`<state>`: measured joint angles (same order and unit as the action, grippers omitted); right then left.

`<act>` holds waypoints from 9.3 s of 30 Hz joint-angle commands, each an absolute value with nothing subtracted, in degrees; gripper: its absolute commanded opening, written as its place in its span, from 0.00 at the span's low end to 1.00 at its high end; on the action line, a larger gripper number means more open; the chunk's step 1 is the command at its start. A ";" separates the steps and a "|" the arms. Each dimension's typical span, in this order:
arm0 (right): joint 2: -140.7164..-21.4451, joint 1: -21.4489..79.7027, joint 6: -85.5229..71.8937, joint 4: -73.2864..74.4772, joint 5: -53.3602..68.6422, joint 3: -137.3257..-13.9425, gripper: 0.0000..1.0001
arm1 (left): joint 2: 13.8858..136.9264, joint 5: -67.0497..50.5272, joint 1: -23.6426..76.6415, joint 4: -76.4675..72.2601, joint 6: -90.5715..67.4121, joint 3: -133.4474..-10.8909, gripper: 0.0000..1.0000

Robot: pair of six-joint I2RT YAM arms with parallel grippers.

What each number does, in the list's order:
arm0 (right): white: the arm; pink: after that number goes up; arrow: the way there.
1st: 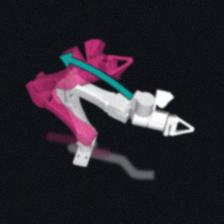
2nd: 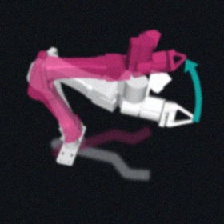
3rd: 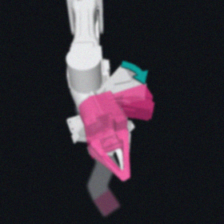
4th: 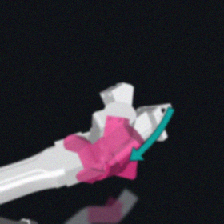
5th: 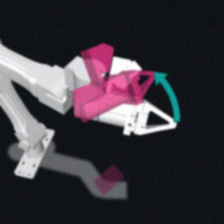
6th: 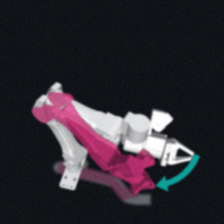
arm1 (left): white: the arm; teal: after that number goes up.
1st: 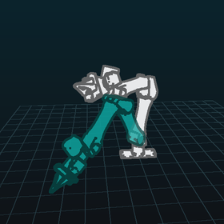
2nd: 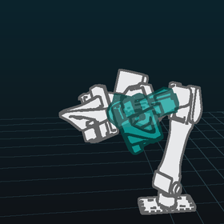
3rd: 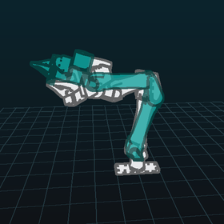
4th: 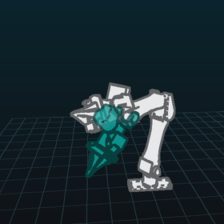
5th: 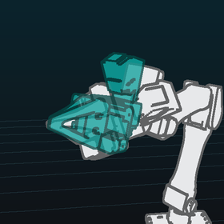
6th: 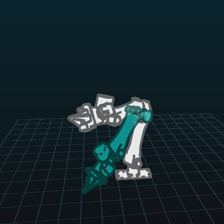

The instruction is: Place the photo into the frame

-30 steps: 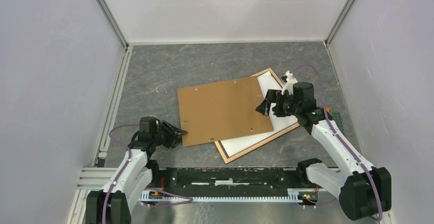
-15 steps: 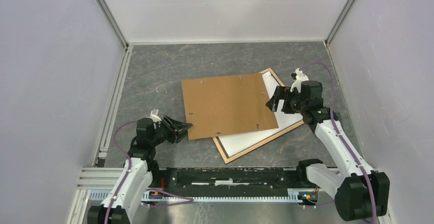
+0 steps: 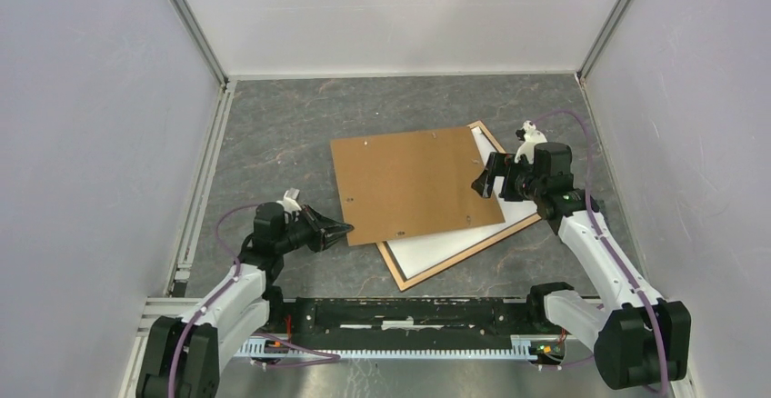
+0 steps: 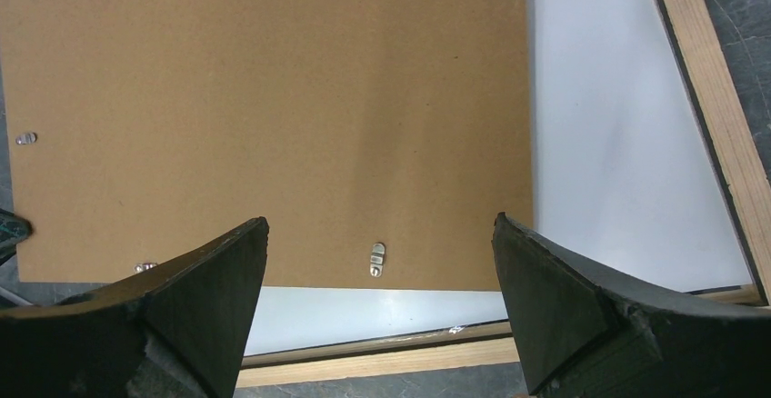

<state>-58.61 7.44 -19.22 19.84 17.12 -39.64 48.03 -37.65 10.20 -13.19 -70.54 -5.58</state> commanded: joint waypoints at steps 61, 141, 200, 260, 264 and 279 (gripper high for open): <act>-96.46 -10.69 -27.97 -5.08 33.69 -44.29 0.90 | 46.42 2.73 49.99 -15.15 -82.22 -13.24 0.02; -85.45 -5.58 -12.10 10.09 13.52 -46.82 0.89 | 62.77 0.64 28.10 38.76 -37.71 -55.13 1.00; -87.63 9.45 -6.95 7.62 -4.15 -43.55 0.66 | 109.02 11.11 22.08 44.22 -17.61 -69.79 0.02; -98.86 11.41 -17.70 7.74 0.39 -54.07 0.52 | 96.96 4.67 20.61 38.42 -37.80 -53.02 0.02; -104.69 13.70 -16.15 14.74 2.65 -66.87 0.80 | 89.52 2.62 19.77 33.93 -52.10 -41.92 0.02; -78.88 15.58 -9.69 22.97 -11.01 -57.08 0.98 | 60.62 1.84 18.92 47.14 -57.83 -39.60 0.96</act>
